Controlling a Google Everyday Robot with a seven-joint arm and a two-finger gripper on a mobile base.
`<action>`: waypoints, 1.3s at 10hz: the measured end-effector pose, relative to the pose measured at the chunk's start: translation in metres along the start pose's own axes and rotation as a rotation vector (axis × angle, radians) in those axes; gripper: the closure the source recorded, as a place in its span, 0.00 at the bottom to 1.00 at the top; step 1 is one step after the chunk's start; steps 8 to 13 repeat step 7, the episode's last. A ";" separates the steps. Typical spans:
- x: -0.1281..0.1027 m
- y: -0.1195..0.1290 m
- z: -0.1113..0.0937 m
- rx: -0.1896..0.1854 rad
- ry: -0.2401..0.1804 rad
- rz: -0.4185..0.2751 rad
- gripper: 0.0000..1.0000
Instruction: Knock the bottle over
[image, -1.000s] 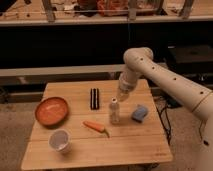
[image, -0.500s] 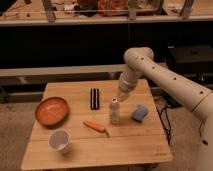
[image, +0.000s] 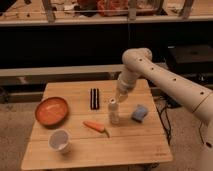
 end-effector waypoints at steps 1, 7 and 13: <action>-0.012 0.009 0.002 0.002 -0.019 -0.044 0.97; -0.036 0.011 0.008 -0.013 -0.121 -0.080 1.00; -0.036 0.011 0.008 -0.013 -0.121 -0.080 1.00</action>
